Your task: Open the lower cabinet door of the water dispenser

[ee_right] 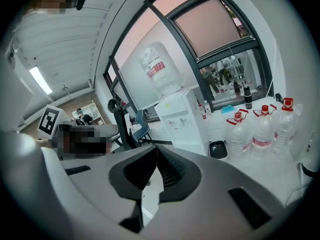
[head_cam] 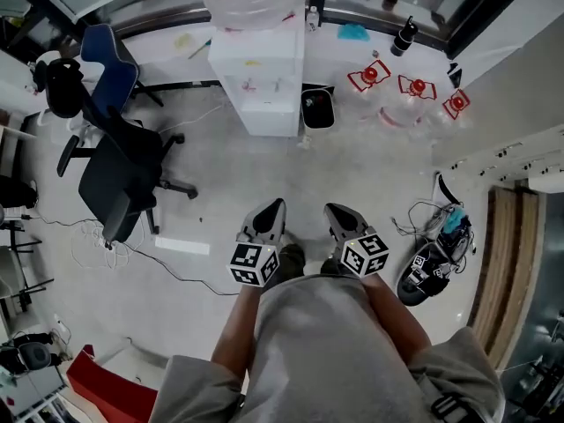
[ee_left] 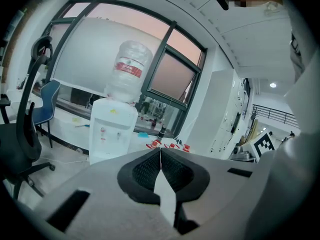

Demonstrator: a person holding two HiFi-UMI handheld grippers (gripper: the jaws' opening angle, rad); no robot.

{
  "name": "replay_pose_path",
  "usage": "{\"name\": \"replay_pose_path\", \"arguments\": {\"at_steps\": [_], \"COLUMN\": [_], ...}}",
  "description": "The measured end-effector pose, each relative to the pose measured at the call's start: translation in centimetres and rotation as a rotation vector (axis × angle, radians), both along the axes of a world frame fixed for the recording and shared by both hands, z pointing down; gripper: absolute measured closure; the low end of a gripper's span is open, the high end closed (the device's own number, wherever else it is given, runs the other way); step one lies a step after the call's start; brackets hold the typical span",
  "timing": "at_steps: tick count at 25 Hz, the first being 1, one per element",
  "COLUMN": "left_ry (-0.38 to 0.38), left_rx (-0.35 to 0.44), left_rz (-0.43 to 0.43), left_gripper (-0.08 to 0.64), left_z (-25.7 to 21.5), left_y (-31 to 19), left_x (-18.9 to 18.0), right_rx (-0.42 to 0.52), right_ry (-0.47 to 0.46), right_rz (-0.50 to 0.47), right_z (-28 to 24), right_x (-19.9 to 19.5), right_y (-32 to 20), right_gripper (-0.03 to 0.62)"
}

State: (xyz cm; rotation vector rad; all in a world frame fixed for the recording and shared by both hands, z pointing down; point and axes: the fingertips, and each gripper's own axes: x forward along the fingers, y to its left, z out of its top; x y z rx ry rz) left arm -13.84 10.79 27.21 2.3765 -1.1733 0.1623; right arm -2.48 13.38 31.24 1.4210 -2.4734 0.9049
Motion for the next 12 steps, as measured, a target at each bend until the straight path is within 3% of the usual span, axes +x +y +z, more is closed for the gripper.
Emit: {"name": "replay_pose_path", "arguments": {"at_steps": [6,12], "left_ry": [0.02,0.02], "left_rx": [-0.007,-0.022], "left_rz": [0.017,0.051], "left_gripper": [0.548,0.548], "left_z": [0.3,1.3], "left_y": [-2.7,-5.0], "left_x": [-2.4,-2.5], "right_rx": [0.004,-0.011], "right_ry": [0.025,0.061], "right_rz": [0.021,0.039], "right_z": [-0.2,1.1], "right_x": [-2.0,-2.0], "right_y": [-2.3,-4.2], "right_gripper": [0.581,0.581]}}
